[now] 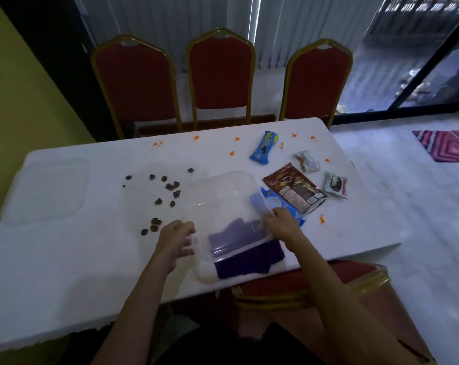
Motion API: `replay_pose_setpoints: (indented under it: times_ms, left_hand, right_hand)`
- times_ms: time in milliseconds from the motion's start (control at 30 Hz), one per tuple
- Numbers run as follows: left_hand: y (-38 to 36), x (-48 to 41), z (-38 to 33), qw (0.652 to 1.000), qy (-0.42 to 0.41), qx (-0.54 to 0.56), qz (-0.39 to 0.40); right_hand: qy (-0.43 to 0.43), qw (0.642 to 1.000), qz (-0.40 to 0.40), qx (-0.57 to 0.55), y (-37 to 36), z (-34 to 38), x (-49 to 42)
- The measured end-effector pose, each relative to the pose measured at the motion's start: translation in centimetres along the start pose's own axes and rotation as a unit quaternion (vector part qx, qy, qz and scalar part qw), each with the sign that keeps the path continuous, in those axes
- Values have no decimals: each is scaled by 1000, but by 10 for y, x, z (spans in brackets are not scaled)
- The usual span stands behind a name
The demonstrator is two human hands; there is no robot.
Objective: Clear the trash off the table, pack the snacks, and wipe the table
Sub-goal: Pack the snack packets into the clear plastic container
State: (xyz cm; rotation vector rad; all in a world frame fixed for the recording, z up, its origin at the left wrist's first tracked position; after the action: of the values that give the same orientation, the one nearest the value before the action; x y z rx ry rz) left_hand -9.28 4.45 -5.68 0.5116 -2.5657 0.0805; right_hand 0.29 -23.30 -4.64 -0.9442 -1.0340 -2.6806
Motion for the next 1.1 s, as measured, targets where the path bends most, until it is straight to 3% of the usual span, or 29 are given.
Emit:
replay_pose_setpoints:
  times_ms: [233,400,733,1100]
  left_hand:
    - [-19,15,14,999,16,-43,28]
    - [-22,19,20,995,33,-76,53]
    - [-28,11,13,987,-13,-147,58]
    - [-39,16,24,986,18,-161,32]
  right_hand:
    - [8,998,52,28,2,-25,5]
    - [16,997,55,58,1,-25,1]
    - [7,983,38,181,9,-26,-9]
    - [-19,986,34,164,10,-38,-22]
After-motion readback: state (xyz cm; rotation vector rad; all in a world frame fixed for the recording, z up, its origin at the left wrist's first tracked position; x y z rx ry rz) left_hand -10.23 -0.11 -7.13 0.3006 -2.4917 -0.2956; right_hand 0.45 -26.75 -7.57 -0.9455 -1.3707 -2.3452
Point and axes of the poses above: each hand's wrist, its own x-axis away from the middle knuckle, its own y-axis out of the back of the hand, z = x × y, the point moved 6 cm from there along -x, towards the middle knuckle, and after that the axes turned 9 degrees about -y, right-handed, at the moved point
